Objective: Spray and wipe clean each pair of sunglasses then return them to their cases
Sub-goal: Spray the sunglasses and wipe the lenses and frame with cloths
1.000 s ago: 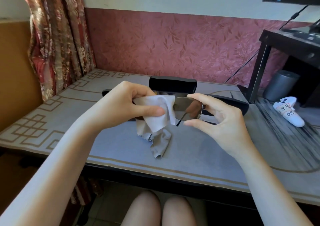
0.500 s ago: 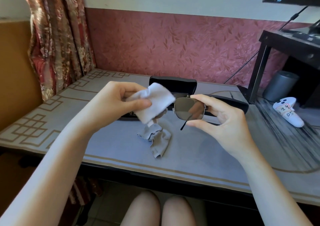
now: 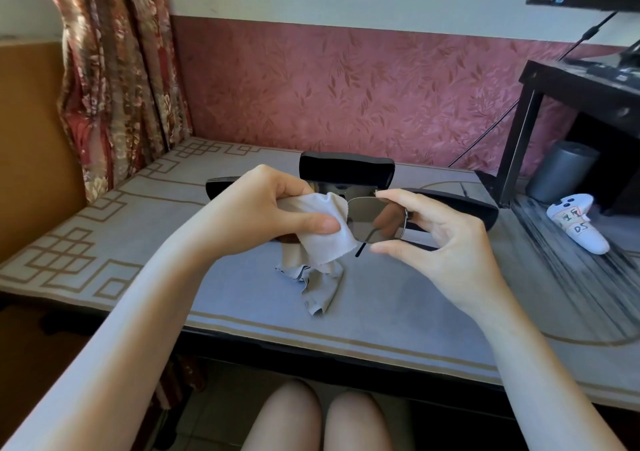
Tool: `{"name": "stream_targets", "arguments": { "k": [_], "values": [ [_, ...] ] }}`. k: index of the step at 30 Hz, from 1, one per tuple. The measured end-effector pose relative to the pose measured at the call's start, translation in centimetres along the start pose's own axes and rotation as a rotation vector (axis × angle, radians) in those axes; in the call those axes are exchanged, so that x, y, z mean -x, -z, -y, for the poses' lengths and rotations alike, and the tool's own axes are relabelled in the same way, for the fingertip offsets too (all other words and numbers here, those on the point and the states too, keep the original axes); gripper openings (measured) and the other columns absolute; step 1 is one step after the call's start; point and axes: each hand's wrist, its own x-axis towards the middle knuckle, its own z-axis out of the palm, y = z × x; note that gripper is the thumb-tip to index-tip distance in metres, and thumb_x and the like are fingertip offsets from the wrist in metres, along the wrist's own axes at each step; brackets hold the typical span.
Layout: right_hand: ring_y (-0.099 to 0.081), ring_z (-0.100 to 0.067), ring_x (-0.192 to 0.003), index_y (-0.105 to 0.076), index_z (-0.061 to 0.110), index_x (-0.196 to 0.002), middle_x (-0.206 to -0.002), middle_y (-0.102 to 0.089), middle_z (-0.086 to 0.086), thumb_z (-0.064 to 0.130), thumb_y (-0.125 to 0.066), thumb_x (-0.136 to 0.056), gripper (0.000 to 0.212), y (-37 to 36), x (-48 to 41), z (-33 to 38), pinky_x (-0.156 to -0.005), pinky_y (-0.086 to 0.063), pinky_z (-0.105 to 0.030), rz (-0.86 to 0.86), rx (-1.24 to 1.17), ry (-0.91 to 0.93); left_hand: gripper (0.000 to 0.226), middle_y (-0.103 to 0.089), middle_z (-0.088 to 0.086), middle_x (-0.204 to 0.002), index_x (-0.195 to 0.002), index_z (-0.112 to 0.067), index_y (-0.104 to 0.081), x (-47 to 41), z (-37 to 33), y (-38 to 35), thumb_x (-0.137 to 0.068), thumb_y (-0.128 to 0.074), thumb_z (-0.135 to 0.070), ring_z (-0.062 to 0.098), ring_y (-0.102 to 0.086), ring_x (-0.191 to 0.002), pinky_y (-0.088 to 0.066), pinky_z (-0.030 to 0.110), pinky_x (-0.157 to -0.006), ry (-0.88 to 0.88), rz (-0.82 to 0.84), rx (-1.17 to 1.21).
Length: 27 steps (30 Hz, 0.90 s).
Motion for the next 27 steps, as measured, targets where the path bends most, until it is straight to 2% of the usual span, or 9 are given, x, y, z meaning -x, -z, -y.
{"name": "stream_targets", "arguments": {
  "k": [3,7,9,11,13,16,19,22,27],
  "values": [
    [-0.064,-0.012,-0.105,-0.064,0.040,-0.113,-0.105,-0.069,0.007,0.026,-0.080,-0.069,0.049,0.1,0.0,0.1,-0.105,-0.045,-0.041,-0.003,-0.023,0.008,0.034,-0.041,-0.008,-0.050,-0.056,-0.017,-0.060,0.1,-0.2,0.0,-0.071,-0.070,-0.046,0.008,-0.035,-0.048,-0.030,0.024,-0.050,-0.024,-0.006,0.005],
    [-0.065,-0.019,-0.106,-0.065,0.039,-0.113,-0.107,-0.070,0.003,0.024,-0.081,-0.069,0.050,0.3,-0.2,0.0,-0.106,-0.046,-0.039,-0.009,-0.071,0.019,0.050,-0.031,-0.004,-0.054,-0.067,0.008,-0.051,0.2,-0.1,0.4,-0.089,-0.057,-0.037,0.006,-0.024,-0.047,-0.020,0.015,-0.045,-0.070,-0.044,-0.009],
    [-0.064,-0.017,-0.110,-0.067,0.039,-0.115,-0.109,-0.071,0.006,0.026,-0.081,-0.069,0.049,0.3,-0.2,-0.2,-0.106,-0.045,-0.045,-0.002,-0.067,0.001,0.052,-0.032,-0.001,-0.056,-0.068,0.008,-0.048,0.2,0.1,0.7,-0.087,-0.055,-0.040,0.006,-0.023,-0.049,-0.019,0.017,-0.046,-0.061,-0.041,-0.008],
    [-0.064,-0.017,-0.113,-0.067,0.037,-0.116,-0.110,-0.071,0.007,0.027,-0.082,-0.070,0.050,0.4,-0.1,-0.3,-0.106,-0.044,-0.050,0.003,-0.060,-0.015,0.041,-0.039,-0.008,-0.051,-0.067,0.001,-0.054,0.3,0.4,1.0,-0.084,-0.062,-0.036,0.004,-0.030,-0.048,-0.024,0.014,-0.046,-0.048,-0.029,-0.001],
    [-0.065,-0.017,-0.107,-0.068,0.035,-0.115,-0.105,-0.072,0.005,0.023,-0.084,-0.070,0.050,0.5,0.0,-0.4,-0.106,-0.044,-0.050,-0.013,-0.069,-0.012,0.024,-0.061,-0.009,-0.060,-0.077,-0.007,-0.067,0.4,0.7,1.4,-0.075,-0.071,-0.031,0.001,-0.051,-0.055,-0.038,0.009,-0.053,-0.024,0.004,0.069],
    [-0.064,-0.020,-0.096,-0.068,0.033,-0.115,-0.094,-0.069,0.004,0.016,-0.083,-0.070,0.050,0.8,0.2,-0.5,-0.104,-0.045,-0.051,-0.014,-0.082,-0.007,0.032,-0.075,-0.002,-0.082,-0.092,-0.015,-0.071,0.8,1.4,2.1,-0.062,-0.082,-0.023,0.005,-0.066,-0.074,-0.053,0.016,-0.065,0.005,0.082,0.126],
    [-0.063,-0.016,-0.096,-0.068,0.036,-0.113,-0.091,-0.069,0.011,0.018,-0.084,-0.069,0.050,0.7,0.3,-0.5,-0.105,-0.044,-0.052,-0.006,-0.081,-0.015,0.038,-0.076,-0.001,-0.094,-0.100,-0.017,-0.071,1.1,1.7,2.4,-0.065,-0.084,-0.020,0.012,-0.070,-0.090,-0.053,0.025,-0.082,-0.017,0.100,0.041],
    [-0.064,-0.016,-0.093,-0.068,0.036,-0.111,-0.089,-0.069,0.010,0.019,-0.081,-0.068,0.048,0.7,0.2,-0.4,-0.105,-0.045,-0.050,-0.012,-0.098,-0.024,0.031,-0.076,-0.003,-0.097,-0.105,-0.018,-0.070,1.3,1.4,2.6,-0.075,-0.072,-0.011,0.007,-0.070,-0.089,-0.054,0.017,-0.077,-0.002,0.128,0.109],
    [-0.064,-0.017,-0.093,-0.068,0.035,-0.114,-0.091,-0.069,0.007,0.012,-0.082,-0.071,0.051,0.9,0.3,-0.4,-0.105,-0.045,-0.049,0.003,-0.096,-0.039,0.019,-0.075,-0.006,-0.081,-0.101,-0.015,-0.071,1.2,1.3,2.1,-0.086,-0.062,-0.008,0.000,-0.067,-0.073,-0.050,0.011,-0.066,-0.002,0.084,0.176]
  ]
}}
